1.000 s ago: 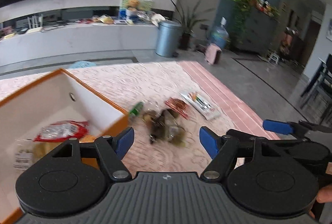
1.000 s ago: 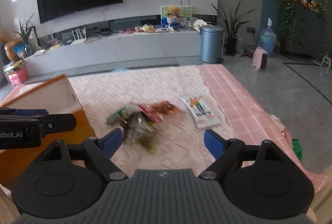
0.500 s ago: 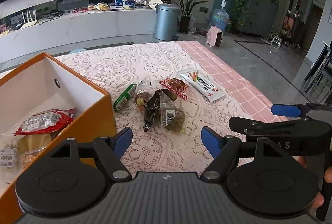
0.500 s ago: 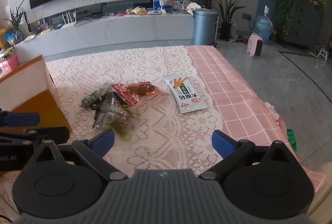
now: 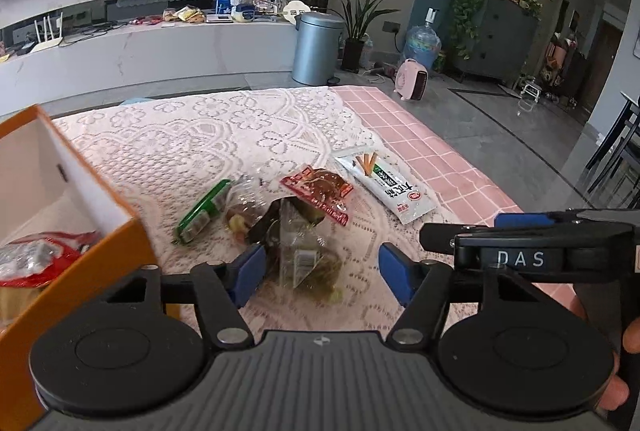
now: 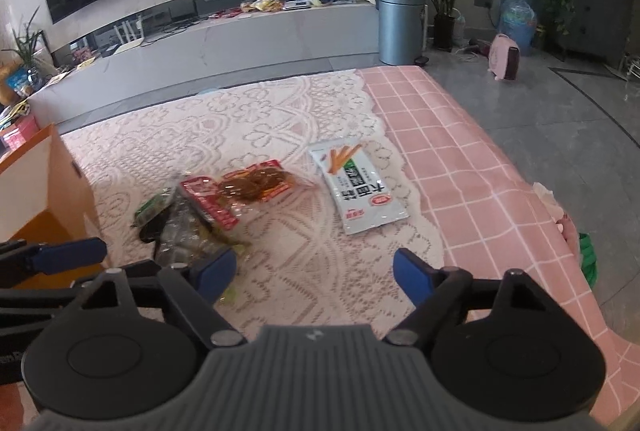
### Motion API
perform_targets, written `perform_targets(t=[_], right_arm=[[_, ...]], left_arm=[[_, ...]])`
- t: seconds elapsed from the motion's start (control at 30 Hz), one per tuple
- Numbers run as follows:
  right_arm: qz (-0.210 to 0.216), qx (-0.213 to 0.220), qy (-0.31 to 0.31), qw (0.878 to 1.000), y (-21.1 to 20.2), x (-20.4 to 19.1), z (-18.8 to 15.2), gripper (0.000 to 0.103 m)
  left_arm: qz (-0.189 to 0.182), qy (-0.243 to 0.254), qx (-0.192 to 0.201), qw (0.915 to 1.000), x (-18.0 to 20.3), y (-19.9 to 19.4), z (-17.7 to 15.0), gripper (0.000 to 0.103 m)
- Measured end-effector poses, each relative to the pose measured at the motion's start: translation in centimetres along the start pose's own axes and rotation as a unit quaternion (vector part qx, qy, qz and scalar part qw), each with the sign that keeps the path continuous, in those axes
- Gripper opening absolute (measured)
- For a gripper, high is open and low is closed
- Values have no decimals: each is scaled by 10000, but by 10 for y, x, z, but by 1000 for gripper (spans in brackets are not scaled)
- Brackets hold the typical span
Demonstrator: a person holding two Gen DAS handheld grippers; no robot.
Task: Organize snacks
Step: 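Grasp the clear bag of dark snacks with the left tool while the right tool grasps the red spicy-strip packet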
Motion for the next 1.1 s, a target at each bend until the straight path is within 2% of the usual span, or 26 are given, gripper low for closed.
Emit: perform_targets(t=[0.07,0.17,0.3,0.57,0.67,0.73,0.8,0.93,1.1], right_arm=[[-63,-50,156,9998,8,8,-2,82],[98,-175,557,9982,16,22,-4,74],[242,-146,1016,9944,22,36,-4,74],[407,-257,888,9949,34,28,-5,74],[435,-297,889,9946,37,27,-6,74],[460,-302,885,9946,38,26,-6,74],[485,-277,866,9947,38,25,-6,74],[562,-169,811,9950,37,22,-4,75],[649,-85,737,9951,43,12,1,81]], left_arm=[[100,101,39,9999,3,9,-1,76],[112,221,-16,9997,7,23,-3,75],[333,456,-136,9983,11,37,-8,74],[507,848,-104,9951,23,51,-13,74],[695,1118,-62,9913,29,52,-16,51],[664,1149,-52,9911,29,51,-17,49],[610,1058,-68,9925,24,48,-16,40],[558,812,-74,9951,14,36,-13,37],[503,573,28,9971,2,13,-8,36]])
Point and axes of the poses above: each gripper's, at about its wrist camera, not at the fingertips, and y roughly the way its jaws point, x to its right, z to its top, the point moved 3 cm from there along y, roughly the way its jaws point, and after that the axes turned 1 degree about -x, right-handed, at the moved point
